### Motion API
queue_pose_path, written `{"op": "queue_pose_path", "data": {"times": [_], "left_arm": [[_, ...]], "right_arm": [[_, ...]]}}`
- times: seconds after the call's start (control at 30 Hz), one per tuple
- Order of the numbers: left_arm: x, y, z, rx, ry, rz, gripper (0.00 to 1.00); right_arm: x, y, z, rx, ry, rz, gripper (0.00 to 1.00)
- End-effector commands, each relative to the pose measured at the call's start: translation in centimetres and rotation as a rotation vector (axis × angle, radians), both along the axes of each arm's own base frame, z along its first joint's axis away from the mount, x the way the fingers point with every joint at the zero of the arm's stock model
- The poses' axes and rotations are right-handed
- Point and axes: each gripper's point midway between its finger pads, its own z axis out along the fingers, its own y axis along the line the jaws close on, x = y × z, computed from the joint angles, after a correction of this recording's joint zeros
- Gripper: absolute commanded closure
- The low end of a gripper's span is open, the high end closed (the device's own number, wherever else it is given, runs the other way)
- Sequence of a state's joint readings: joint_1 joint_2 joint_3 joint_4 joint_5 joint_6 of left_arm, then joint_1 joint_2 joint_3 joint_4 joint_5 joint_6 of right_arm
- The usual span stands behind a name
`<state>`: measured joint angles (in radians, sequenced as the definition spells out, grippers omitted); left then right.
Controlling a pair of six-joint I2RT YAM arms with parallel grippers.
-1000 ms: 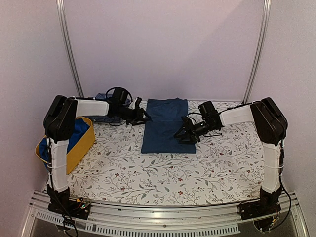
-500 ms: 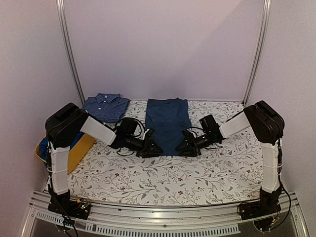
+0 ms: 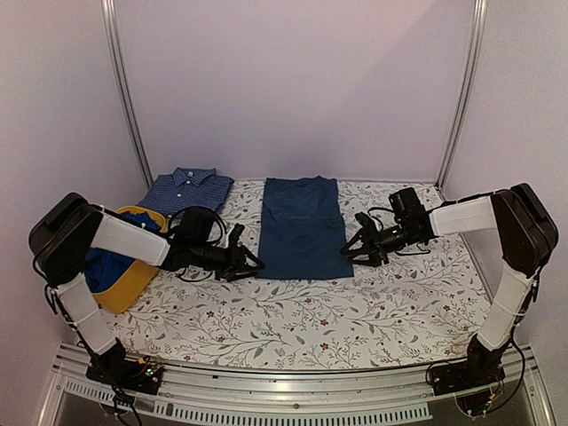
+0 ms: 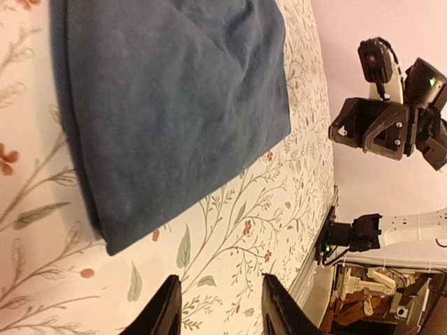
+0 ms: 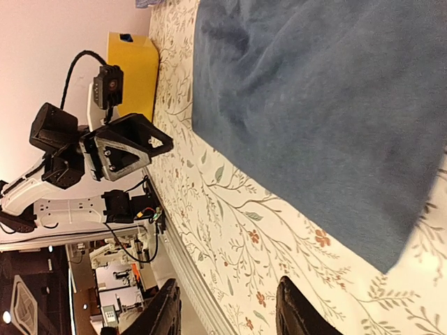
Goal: Fold and stack the mixed laundry pile
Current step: Move the 2/3-rectangle-folded T-shirt to the center of the board.
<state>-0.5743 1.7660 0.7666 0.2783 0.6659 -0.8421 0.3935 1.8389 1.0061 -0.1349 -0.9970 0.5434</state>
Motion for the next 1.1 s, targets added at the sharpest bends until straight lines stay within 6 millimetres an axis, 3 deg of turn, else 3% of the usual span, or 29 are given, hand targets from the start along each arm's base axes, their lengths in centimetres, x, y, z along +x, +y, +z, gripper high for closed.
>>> {"op": "queue_pose_path", "data": {"times": [0.0,0.23,0.4,0.57,0.63,0.77,0.83,1.07], "left_arm": [[1.5,3.4,-2.0,0.153,0.025,0.12,0.62],[1.7,2.7,-4.4,0.231,0.057,0.079,0.65],[0.6,2.2,-6.1,0.246,0.097,0.055,0.68],[1.1,1.5,-6.3,0.235,0.087,0.047,0.73],[1.4,1.4,-6.6,0.236,0.087,0.048,0.8],[1.6,1.2,-6.5,0.233,0.073,0.042,0.91],[1.6,1.2,-6.3,0.229,0.064,0.037,1.0],[-0.5,0.8,-4.9,0.206,0.047,-0.006,1.0]], "right_arm": [[-0.1,-3.9,-3.8,-0.205,0.03,-0.079,0.56],[0.1,-4.9,-7.2,-0.322,0.063,-0.072,0.59],[-0.6,-3.8,-8.7,-0.312,0.093,-0.03,0.63],[-1.0,-3.3,-10.0,-0.31,0.109,-0.025,0.75],[-0.9,-3.4,-10.3,-0.317,0.115,-0.026,0.82],[-0.3,-3.1,-9.9,-0.307,0.091,-0.028,0.98],[0.1,-2.9,-9.3,-0.3,0.075,-0.03,1.0],[-1.9,-2.3,-6.9,-0.284,0.035,-0.003,1.0]]}}
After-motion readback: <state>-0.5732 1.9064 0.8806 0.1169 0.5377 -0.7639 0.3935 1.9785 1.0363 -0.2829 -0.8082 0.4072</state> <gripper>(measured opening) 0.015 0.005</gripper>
